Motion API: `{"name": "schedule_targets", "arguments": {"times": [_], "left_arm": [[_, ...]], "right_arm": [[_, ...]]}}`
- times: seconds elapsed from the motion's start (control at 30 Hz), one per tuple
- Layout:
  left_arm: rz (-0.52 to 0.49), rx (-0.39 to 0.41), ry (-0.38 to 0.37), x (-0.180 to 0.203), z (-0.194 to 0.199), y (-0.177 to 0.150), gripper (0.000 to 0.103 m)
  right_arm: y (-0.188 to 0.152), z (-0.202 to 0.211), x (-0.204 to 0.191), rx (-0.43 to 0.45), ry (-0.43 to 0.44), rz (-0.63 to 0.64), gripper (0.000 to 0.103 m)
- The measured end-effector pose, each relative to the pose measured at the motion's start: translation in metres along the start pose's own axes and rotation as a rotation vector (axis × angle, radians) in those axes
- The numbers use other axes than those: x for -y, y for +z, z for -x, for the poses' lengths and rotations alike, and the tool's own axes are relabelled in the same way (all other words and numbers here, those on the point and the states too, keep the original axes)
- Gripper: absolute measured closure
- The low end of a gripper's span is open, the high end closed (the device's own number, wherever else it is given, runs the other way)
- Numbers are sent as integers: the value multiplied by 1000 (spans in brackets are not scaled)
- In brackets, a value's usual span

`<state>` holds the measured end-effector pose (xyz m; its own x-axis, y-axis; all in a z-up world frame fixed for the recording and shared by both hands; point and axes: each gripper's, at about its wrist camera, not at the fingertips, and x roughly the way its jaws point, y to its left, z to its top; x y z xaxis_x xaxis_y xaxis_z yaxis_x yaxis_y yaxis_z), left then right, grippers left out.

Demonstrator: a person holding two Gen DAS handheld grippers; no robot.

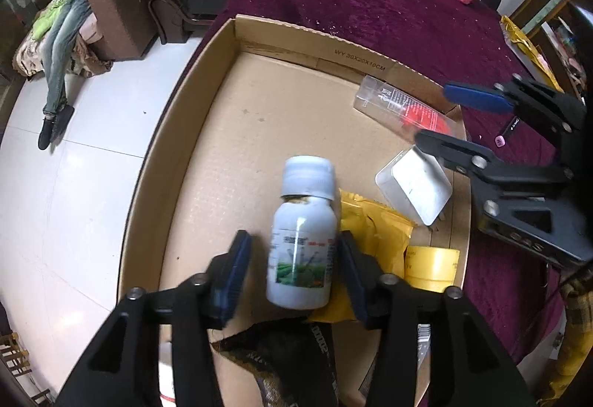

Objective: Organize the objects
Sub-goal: 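Lower the bottle into the tray with the left gripper while the right gripper drops the package there, then move both open grippers back over the remaining items on the table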

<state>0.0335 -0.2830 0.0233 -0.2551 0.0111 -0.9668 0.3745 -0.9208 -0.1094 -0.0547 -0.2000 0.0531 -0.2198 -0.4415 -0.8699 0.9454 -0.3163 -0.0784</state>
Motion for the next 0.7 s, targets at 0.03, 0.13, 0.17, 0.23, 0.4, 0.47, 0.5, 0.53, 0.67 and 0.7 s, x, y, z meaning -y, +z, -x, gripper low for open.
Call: {"name": "schedule_targets", "arguments": {"times": [0.03,0.13,0.17,0.23,0.4,0.47,0.5,0.53,0.67,0.7], "left_arm": [[-3,1,1,0,2,-1,44],[-19,7,13,0,8,-5,38],[-22,9,12,-1,10,-7,38],[-24,11,7,-3,16,-11,37],[-69,19,11,4,30,-21,34],[-104,26,-2,13,37,-27,32],[-121,29,-8,17,40,-29,31],[-136,31,-13,22,43,-32,31],[-198,36,-51,47,53,-43,28],[-212,36,-64,53,54,-46,27]], "right_arm": [[-3,4,0,13,7,-16,49],[-15,15,-4,13,-16,-28,45],[-19,20,-6,7,-29,-28,45],[-30,30,-9,5,-32,-41,44],[-63,55,-10,-23,-48,-116,39],[-78,61,-8,-43,-47,-158,39],[-85,65,-7,-48,-42,-178,39],[-94,69,-6,-53,-30,-204,39],[-122,78,-3,-76,-37,-244,39],[-130,80,-2,-84,-46,-251,39]]}}
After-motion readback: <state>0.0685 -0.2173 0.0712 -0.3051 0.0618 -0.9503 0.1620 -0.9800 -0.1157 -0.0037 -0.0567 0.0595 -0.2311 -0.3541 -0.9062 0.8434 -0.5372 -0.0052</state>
